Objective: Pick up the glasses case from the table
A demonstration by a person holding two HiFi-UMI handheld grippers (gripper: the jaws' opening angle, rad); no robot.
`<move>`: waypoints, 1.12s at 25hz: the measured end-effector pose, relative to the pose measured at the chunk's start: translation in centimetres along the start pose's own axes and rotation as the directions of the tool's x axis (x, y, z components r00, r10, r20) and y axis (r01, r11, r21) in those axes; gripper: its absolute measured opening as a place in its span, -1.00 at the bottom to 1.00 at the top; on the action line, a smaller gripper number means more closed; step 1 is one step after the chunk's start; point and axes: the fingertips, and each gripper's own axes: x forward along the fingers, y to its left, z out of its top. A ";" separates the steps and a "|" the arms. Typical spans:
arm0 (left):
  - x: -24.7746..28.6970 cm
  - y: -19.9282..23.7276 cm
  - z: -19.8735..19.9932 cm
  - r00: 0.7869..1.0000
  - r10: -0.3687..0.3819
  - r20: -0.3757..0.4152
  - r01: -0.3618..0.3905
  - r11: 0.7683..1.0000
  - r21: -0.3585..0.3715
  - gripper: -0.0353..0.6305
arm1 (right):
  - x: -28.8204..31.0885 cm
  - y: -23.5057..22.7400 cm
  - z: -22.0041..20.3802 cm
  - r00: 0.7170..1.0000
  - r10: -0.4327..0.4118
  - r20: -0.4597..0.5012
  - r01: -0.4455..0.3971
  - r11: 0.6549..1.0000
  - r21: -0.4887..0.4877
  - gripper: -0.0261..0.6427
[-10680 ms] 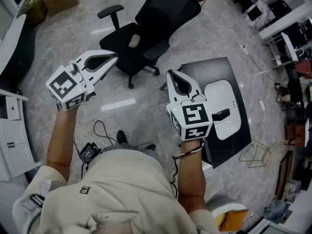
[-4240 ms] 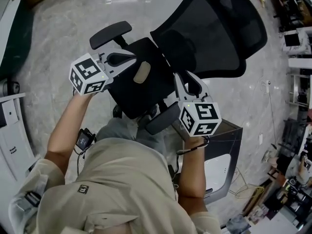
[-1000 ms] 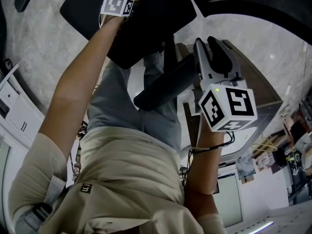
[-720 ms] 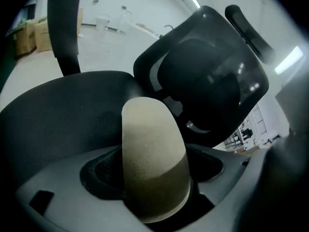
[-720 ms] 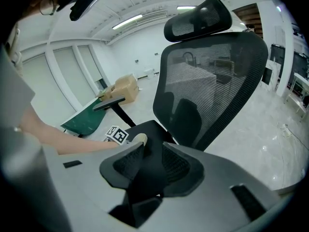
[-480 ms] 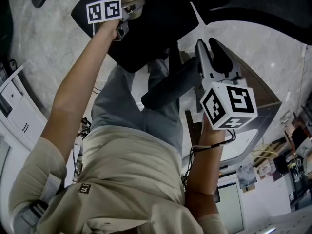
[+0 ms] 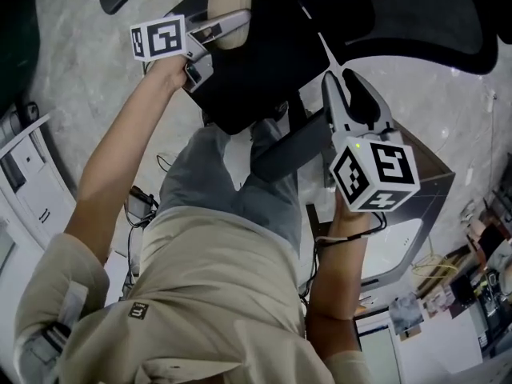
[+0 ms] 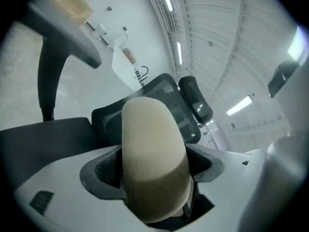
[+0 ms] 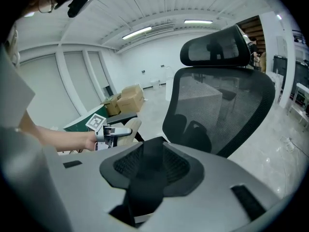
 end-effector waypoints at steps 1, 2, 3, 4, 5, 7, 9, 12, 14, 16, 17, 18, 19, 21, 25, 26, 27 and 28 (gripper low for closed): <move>-0.8 -1.4 1.0 0.999 -0.033 0.010 0.033 0.999 0.024 0.32 | -0.2 0.4 0.6 1.000 0.000 0.009 0.000 1.000 -0.005 -0.54; -1.7 -2.9 1.9 0.998 -0.063 0.017 0.062 0.997 0.054 0.32 | -0.5 0.8 1.1 1.000 -0.001 0.017 0.001 1.000 -0.011 -0.54; -2.5 -4.2 2.6 0.996 -0.086 0.020 0.084 0.993 0.081 0.32 | -0.8 1.3 1.6 1.000 -0.002 0.025 0.003 1.000 -0.016 -0.54; -3.4 -5.5 3.3 0.994 -0.104 0.020 0.101 0.989 0.109 0.32 | -1.1 1.7 2.1 0.999 -0.003 0.032 0.004 1.000 -0.021 -0.54; -4.3 -6.7 3.9 0.993 -0.119 0.020 0.115 0.984 0.134 0.32 | -1.4 2.1 2.6 0.999 -0.005 0.040 0.006 1.000 -0.025 -0.54; -6.2 -8.6 5.0 0.990 -0.141 0.024 0.136 0.978 0.160 0.32 | -2.0 3.1 3.6 0.998 -0.006 0.059 0.008 0.999 -0.034 -0.54; -8.1 -10.5 6.0 0.986 -0.162 0.031 0.154 0.973 0.172 0.32 | -2.6 4.2 4.5 0.997 -0.007 0.076 0.010 0.999 -0.043 -0.54; -11.1 -13.6 7.4 0.980 -0.195 0.043 0.184 0.965 0.189 0.32 | -3.7 6.0 6.1 0.995 -0.007 0.097 0.012 0.998 -0.056 -0.54; -12.7 -15.7 8.3 0.974 -0.220 0.052 0.205 0.957 0.204 0.32 | -4.6 6.8 7.2 0.993 -0.008 0.115 0.016 0.998 -0.066 -0.54; -14.1 -17.7 9.0 0.970 -0.236 0.063 0.217 0.952 0.217 0.32 | -5.5 7.4 8.1 0.991 -0.010 0.133 0.020 0.997 -0.075 -0.54; -14.9 -18.6 9.2 0.969 -0.237 0.069 0.217 0.951 0.221 0.32 | -5.9 7.7 8.3 0.990 -0.011 0.139 0.022 0.997 -0.078 -0.54; -15.6 -19.4 9.4 0.968 -0.238 0.073 0.217 0.950 0.226 0.32 | -6.3 8.0 8.6 0.990 -0.012 0.144 0.024 0.996 -0.081 -0.54; -16.2 -20.3 9.5 0.967 -0.243 0.073 0.220 0.947 0.234 0.32 | -6.8 8.3 8.8 0.989 -0.014 0.150 0.026 0.996 -0.083 -0.54; -17.4 -22.0 9.8 0.963 -0.260 0.073 0.234 0.937 0.258 0.32 | -7.6 8.9 9.5 0.986 -0.015 0.168 0.030 0.995 -0.090 -0.54; -20.7 -25.3 10.3 0.948 -0.309 0.081 0.272 0.913 0.303 0.32 | -9.5 10.8 10.8 0.979 -0.016 0.204 0.040 0.993 -0.114 -0.54; -21.7 -26.1 10.4 0.944 -0.317 0.088 0.276 0.909 0.313 0.32 | -10.0 11.3 11.0 0.977 -0.017 0.211 0.043 0.992 -0.120 -0.54; -22.5 -26.8 10.5 0.942 -0.323 0.096 0.278 0.906 0.320 0.32 | -10.5 11.6 11.2 0.976 -0.017 0.216 0.045 0.991 -0.126 -0.54; -23.2 -27.5 10.5 0.939 -0.329 0.102 0.280 0.902 0.328 0.32 | -10.9 11.9 11.3 0.975 -0.016 0.221 0.046 0.990 -0.130 -0.54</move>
